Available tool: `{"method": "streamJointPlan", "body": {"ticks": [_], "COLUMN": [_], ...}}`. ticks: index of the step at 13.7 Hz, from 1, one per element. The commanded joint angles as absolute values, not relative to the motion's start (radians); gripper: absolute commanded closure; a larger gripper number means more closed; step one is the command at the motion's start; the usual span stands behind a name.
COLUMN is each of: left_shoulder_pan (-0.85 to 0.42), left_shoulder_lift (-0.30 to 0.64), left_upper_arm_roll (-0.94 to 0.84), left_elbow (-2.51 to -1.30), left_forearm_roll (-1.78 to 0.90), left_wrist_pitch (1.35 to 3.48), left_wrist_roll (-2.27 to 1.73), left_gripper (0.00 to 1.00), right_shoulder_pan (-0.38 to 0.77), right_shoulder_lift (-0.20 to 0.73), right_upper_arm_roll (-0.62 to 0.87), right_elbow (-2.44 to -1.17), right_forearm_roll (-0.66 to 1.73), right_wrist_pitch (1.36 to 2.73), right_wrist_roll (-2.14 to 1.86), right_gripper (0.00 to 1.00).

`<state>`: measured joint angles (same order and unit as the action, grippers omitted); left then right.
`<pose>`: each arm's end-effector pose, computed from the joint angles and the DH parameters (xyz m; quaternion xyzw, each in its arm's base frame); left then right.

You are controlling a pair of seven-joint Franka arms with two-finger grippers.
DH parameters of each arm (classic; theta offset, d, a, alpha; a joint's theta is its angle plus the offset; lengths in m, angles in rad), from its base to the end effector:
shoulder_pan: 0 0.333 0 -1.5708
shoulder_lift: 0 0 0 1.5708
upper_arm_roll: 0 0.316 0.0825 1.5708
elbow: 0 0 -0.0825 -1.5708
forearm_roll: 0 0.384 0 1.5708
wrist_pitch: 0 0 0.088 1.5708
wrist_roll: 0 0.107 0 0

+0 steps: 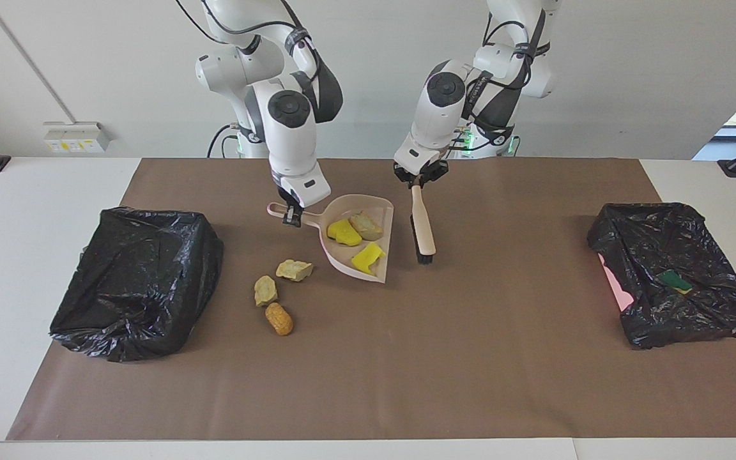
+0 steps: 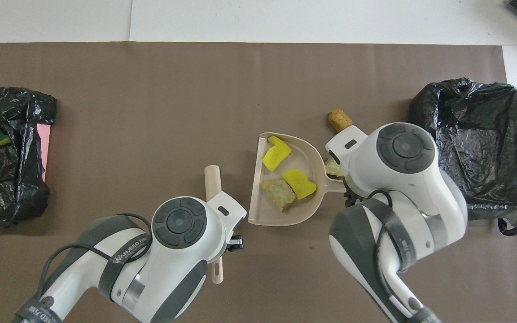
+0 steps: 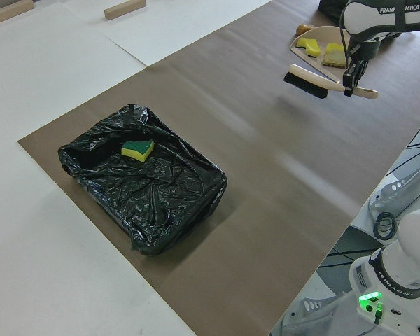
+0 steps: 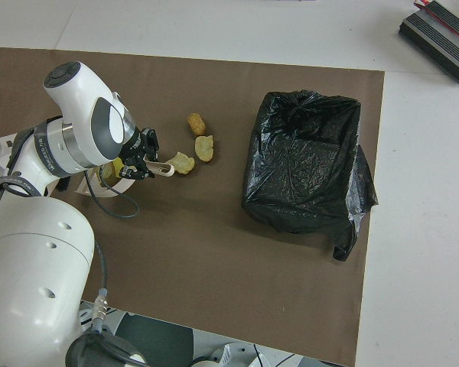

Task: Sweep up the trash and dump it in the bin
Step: 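Tip the dustpan over the black bag with the right gripper to dump it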

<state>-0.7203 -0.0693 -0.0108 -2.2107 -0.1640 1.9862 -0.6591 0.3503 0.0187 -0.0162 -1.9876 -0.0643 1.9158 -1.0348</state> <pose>0.3647 -0.3408 0.3973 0.9944 0.0030 -0.1053 0.0057 0.5205 0.1759 0.4458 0.7658 0.6407 -0.0527 0.0125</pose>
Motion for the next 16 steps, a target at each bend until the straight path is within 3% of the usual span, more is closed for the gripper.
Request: {"method": "streamJointPlan", "body": {"ticks": [1, 7, 13, 14, 15, 16], "left_shoulder_pan": [-0.802, -1.073, -1.135, -1.128, -1.124, -1.12], "left_shoulder_lift": [-0.143, -0.149, -0.13, -0.129, -0.12, -0.12], "left_upper_arm_roll": [-0.011, -0.011, -0.011, -0.011, -0.011, -0.011], "left_elbow": [-2.307, -2.425, -2.49, -2.487, -2.479, -2.465], "left_forearm_roll": [-0.141, -0.141, -0.141, -0.141, -0.141, -0.141], "left_wrist_pitch": [2.022, 2.198, 2.295, 2.29, 2.283, 2.27], "left_wrist_roll": [-0.754, -1.008, -1.043, -1.034, -1.028, -1.01], "left_gripper": [1.0, 1.0, 1.0, 0.78, 0.71, 0.71], "right_shoulder_pan": [0.225, -0.174, -0.343, -0.345, -0.342, -0.334], "right_shoulder_lift": [-0.069, -0.077, -0.002, 0.006, 0.011, 0.015], "right_upper_arm_roll": [-0.014, -0.018, -0.025, -0.025, -0.023, -0.023], "right_elbow": [-1.962, -1.867, -1.819, -1.821, -1.827, -1.832], "right_forearm_roll": [-0.058, -0.075, -0.322, -0.41, -0.487, -0.544], "right_wrist_pitch": [1.843, 1.807, 1.954, 1.989, 2.021, 2.034], "right_wrist_roll": [-1.153, -1.38, -1.544, -1.572, -1.58, -1.583], "right_gripper": [1.0, 1.0, 1.0, 1.0, 1.0, 1.0]}}
